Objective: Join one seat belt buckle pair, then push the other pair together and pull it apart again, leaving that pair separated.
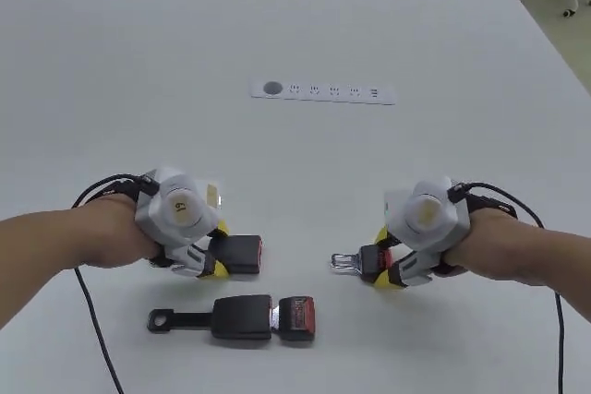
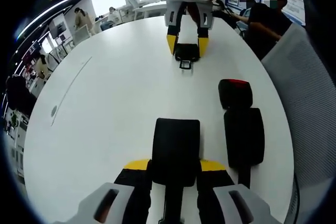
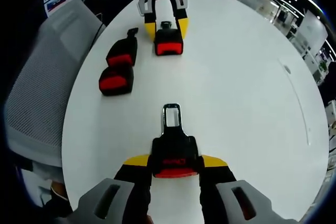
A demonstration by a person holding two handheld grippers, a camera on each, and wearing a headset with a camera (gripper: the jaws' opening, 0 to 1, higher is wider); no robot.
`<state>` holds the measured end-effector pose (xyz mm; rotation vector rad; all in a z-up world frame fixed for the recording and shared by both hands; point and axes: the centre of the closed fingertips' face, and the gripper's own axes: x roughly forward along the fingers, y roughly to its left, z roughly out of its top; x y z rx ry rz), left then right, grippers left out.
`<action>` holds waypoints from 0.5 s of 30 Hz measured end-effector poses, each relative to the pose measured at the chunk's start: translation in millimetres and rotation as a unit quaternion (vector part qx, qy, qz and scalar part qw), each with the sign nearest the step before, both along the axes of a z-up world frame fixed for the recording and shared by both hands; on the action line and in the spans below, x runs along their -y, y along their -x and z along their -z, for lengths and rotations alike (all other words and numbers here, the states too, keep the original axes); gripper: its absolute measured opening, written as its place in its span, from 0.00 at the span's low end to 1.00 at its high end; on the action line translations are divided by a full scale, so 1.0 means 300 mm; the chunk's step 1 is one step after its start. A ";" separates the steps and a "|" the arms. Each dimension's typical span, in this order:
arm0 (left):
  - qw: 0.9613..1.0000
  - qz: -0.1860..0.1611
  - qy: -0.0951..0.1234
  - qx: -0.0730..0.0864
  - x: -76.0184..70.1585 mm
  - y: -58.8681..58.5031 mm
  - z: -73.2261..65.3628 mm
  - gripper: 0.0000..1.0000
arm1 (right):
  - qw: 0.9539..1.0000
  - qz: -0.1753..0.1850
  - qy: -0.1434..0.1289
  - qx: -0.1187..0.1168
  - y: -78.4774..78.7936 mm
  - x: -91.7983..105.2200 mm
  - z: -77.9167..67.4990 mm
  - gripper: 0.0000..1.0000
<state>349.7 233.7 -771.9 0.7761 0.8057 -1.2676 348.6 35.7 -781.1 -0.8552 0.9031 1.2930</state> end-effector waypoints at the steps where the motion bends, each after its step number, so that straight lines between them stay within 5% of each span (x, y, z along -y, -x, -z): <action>1: 1.000 0.000 0.000 0.000 0.000 -0.001 0.002 0.33 | 1.000 0.000 0.001 0.000 0.000 0.000 0.002 0.32; 15: 1.000 -0.006 -0.002 0.001 -0.002 -0.002 0.003 0.33 | 1.000 0.016 0.007 0.003 0.000 -0.033 -0.006 0.32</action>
